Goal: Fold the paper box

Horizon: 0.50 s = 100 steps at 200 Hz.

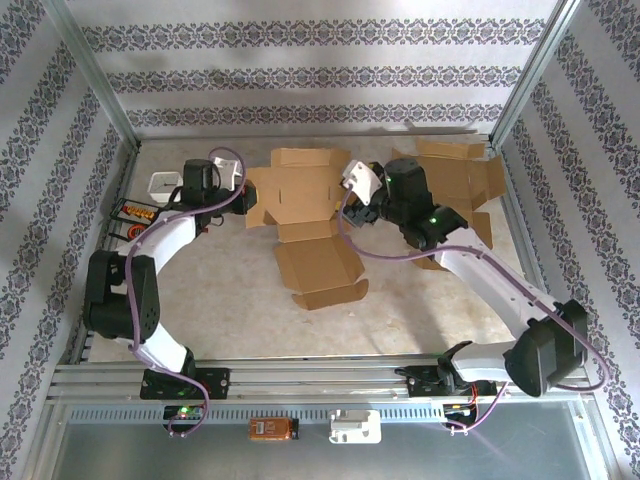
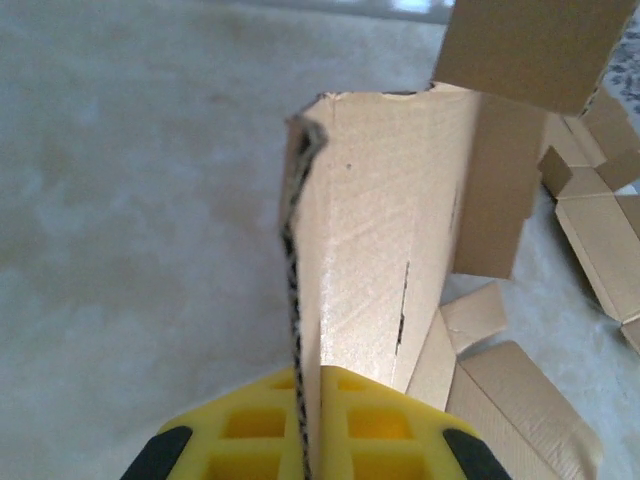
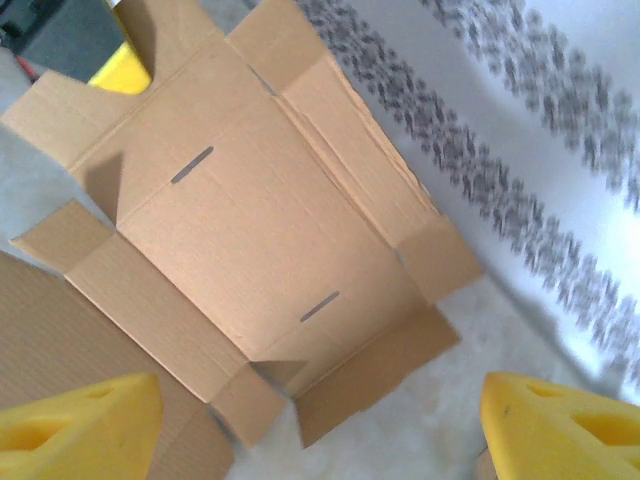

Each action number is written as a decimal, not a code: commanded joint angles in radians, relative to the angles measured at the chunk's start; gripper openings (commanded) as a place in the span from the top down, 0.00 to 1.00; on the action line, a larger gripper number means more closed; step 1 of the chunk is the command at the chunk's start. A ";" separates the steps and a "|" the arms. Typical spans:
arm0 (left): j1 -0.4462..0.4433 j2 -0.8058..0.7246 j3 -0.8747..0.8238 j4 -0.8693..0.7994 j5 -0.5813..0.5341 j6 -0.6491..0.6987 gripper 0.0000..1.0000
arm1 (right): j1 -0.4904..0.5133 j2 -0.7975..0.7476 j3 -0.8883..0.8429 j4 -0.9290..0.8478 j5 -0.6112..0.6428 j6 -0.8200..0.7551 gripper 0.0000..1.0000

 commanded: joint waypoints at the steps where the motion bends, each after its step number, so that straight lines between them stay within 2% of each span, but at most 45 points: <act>1: -0.003 -0.050 -0.075 0.228 0.059 0.172 1.00 | 0.001 0.058 0.099 -0.023 -0.104 -0.325 0.17; 39: -0.003 -0.105 -0.159 0.316 0.110 0.318 1.00 | -0.016 0.225 0.277 -0.079 -0.141 -0.460 0.17; 66: -0.003 -0.128 -0.185 0.351 0.149 0.362 1.00 | -0.022 0.363 0.419 -0.166 -0.143 -0.558 0.18; 100: -0.004 -0.148 -0.188 0.331 0.144 0.400 1.00 | -0.054 0.481 0.549 -0.291 -0.237 -0.587 0.21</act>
